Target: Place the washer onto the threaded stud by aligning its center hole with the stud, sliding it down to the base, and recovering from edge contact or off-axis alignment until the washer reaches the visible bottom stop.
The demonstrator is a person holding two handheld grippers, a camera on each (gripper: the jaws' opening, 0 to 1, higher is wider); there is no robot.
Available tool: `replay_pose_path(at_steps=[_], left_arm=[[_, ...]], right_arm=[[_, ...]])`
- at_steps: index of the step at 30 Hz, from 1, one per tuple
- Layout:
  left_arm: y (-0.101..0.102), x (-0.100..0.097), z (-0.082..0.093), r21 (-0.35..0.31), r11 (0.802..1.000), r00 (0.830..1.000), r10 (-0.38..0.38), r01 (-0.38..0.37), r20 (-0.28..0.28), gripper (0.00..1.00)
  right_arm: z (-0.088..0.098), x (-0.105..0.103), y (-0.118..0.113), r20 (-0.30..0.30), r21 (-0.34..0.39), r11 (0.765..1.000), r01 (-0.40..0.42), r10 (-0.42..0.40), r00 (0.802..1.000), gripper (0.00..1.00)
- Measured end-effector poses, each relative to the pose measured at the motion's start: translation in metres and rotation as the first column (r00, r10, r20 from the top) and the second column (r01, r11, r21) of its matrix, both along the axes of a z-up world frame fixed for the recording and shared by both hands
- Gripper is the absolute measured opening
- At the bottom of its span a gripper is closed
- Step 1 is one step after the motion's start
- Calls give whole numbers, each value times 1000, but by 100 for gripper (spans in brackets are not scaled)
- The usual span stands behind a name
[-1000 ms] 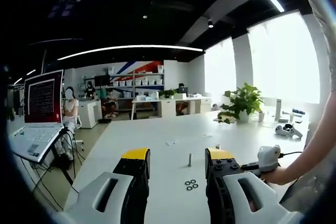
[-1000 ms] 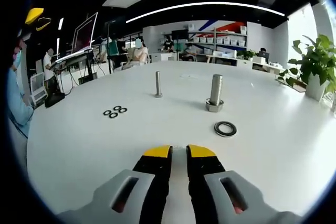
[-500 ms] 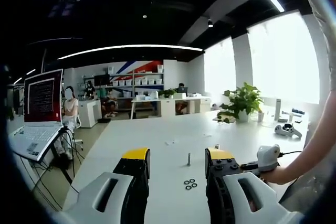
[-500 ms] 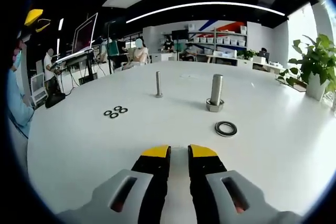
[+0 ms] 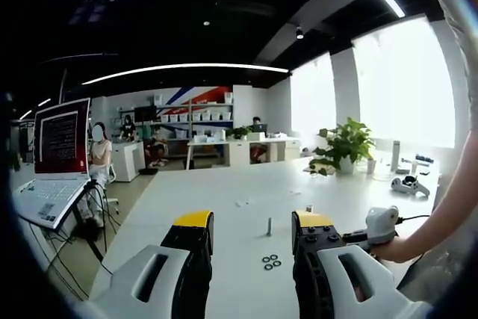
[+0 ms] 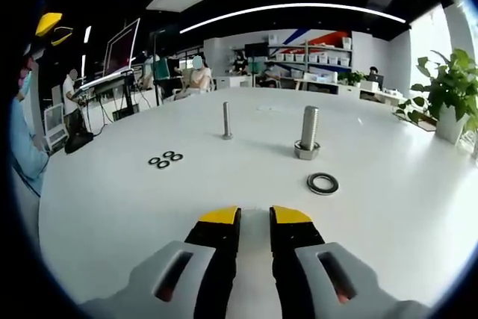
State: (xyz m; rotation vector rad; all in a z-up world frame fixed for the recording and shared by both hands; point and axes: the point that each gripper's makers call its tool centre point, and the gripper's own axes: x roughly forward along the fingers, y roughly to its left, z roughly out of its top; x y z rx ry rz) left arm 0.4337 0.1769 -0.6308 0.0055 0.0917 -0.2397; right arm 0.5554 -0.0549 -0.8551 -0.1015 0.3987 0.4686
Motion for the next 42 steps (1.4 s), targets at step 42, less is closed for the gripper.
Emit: replay_pose_path(at_steps=[42], left_arm=[[-1,-2,-1,-4,1000,1000,5,-5,7,40]], right_arm=[[8,7,-38,-19,16,991,135,-135,991,35]])
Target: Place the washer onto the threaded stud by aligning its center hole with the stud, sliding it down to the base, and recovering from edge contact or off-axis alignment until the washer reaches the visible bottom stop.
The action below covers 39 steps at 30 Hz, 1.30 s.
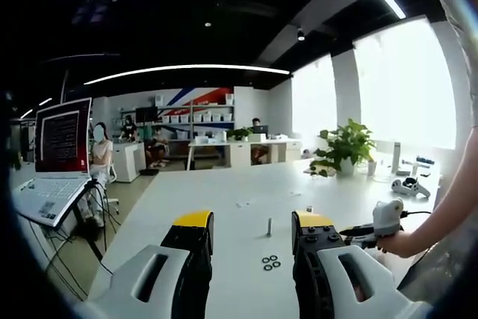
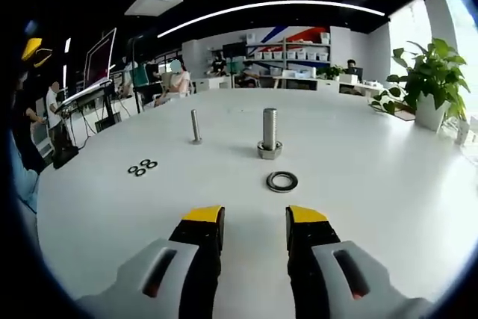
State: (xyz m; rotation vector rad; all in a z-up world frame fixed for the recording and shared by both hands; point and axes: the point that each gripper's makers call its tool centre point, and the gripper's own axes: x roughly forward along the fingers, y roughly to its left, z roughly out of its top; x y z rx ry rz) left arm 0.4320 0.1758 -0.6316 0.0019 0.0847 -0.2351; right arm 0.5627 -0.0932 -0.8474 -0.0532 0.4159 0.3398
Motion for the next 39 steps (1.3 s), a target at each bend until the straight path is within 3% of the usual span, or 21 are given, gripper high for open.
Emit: replay_pose_path(at_steps=[25,39], left_arm=[[3,1,-2,-1,1000,1000,4,-4,-5,40],[4,0,-2,0,1000,1000,9,-9,-6,40]], right_arm=[[-3,25,-15,-2,-28,998,47,-47,999,35],[-8,36,-12,-15,-46,998,38,-38,999,35]])
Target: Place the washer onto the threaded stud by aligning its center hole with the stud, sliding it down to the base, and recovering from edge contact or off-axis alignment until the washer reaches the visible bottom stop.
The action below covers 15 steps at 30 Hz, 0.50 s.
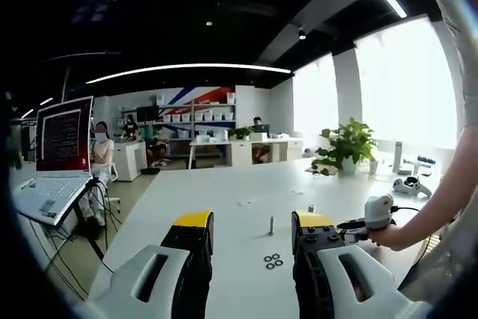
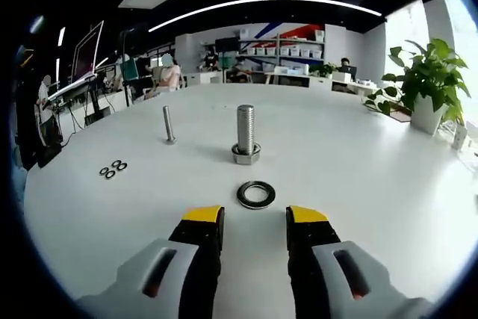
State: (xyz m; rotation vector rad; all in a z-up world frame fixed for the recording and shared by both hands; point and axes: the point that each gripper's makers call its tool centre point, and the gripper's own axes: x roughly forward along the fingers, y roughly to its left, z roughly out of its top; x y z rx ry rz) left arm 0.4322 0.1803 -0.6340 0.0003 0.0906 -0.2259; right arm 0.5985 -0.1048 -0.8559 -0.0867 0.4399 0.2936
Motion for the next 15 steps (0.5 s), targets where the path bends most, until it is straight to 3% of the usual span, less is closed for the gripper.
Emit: replay_pose_path(at_steps=[15], left_arm=[[0,1,-1,2,1000,1000,1,-1,-1,40]], right_arm=[[2,9,3,17,2,1000,-6,6,1000,35]])
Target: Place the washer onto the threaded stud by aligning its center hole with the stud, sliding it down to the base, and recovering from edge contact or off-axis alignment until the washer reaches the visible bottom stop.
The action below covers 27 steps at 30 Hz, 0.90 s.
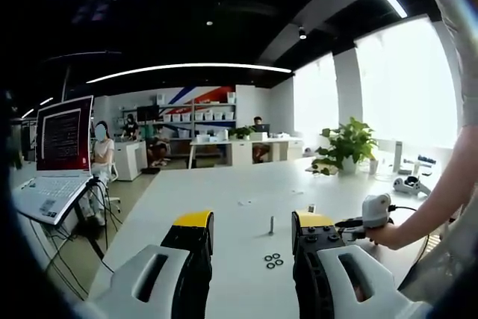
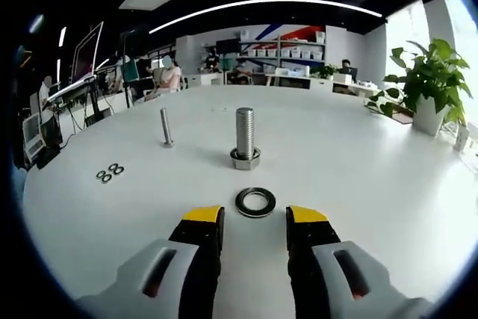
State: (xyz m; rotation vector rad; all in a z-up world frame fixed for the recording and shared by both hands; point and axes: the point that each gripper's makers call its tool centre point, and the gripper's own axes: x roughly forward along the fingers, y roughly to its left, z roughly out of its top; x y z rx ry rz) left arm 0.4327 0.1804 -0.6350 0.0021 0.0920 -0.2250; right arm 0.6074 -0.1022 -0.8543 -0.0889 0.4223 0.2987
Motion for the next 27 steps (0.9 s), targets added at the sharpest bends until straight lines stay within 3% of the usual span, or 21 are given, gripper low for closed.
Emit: replay_pose_path(at_steps=[27], left_arm=[[2,1,-1,-3,1000,1000,6,-6,-3,40]], right_arm=[[0,8,7,21,8,1000,-11,11,1000,33]])
